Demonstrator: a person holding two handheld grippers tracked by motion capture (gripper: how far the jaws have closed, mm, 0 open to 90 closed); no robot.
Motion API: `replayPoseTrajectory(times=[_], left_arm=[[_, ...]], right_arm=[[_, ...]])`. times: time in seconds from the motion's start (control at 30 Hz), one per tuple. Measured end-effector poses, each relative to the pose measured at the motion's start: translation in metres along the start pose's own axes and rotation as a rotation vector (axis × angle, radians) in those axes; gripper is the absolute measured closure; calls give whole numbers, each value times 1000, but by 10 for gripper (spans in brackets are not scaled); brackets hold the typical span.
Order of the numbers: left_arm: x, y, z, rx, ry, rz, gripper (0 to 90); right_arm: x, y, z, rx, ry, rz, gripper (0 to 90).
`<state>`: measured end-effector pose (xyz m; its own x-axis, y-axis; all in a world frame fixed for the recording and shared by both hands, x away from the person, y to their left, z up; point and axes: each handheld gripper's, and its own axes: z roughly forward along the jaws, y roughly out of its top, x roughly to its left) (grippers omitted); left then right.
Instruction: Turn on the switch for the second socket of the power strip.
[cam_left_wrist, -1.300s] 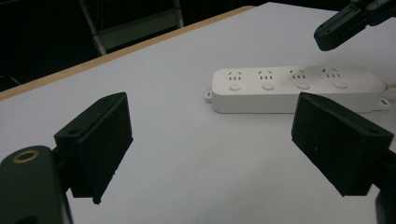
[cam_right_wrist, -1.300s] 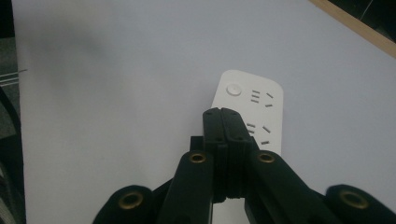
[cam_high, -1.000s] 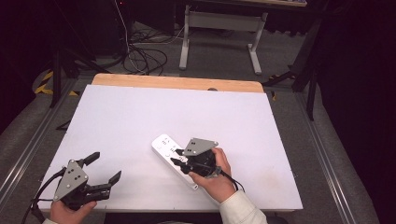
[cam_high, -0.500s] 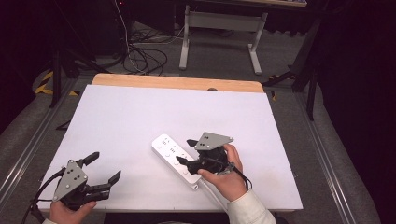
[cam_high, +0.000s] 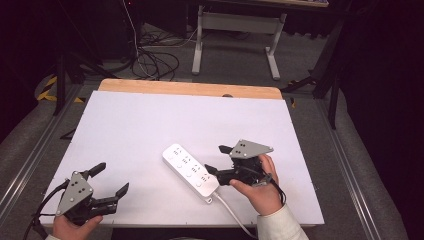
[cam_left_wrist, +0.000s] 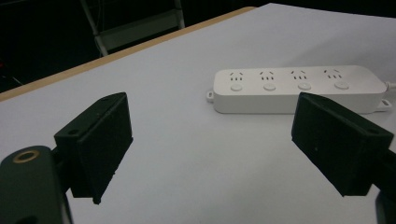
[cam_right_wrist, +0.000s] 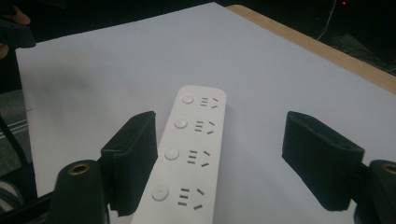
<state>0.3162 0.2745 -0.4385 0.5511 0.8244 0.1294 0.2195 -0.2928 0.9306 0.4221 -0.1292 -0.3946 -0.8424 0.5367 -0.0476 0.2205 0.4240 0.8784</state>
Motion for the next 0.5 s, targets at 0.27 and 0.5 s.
replayPoseTrajectory(times=[0.27,0.5], left_arm=[[0,0,0,1,-2,2,127],[0,0,0,2,-4,1,127]], right_arm=[[-15,-17,-16,16,-46,34,243],[-28,-32,-29,22,-80,42,214]])
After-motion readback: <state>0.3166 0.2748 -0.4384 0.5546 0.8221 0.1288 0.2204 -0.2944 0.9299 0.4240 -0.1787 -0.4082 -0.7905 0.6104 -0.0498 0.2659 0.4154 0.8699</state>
